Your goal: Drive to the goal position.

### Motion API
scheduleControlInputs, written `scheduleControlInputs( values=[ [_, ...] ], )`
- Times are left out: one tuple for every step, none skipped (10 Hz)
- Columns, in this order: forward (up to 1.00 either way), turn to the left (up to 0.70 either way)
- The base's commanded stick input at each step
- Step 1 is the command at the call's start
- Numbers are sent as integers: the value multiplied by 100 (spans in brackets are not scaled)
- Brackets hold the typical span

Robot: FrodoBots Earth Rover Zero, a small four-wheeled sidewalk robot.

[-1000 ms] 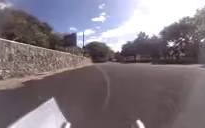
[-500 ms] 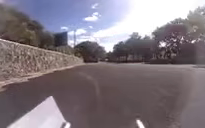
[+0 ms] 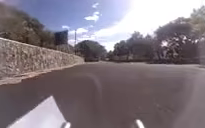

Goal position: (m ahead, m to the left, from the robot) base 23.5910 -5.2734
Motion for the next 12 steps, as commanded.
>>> scheduleControlInputs(
  values=[
    [70, 0],
    [70, 0],
    [70, 0],
    [70, 0],
    [70, 0],
    [70, -7],
    [70, -29],
    [70, -35],
    [70, -35],
    [70, -35],
    [70, -35],
    [70, -35]
  ],
)
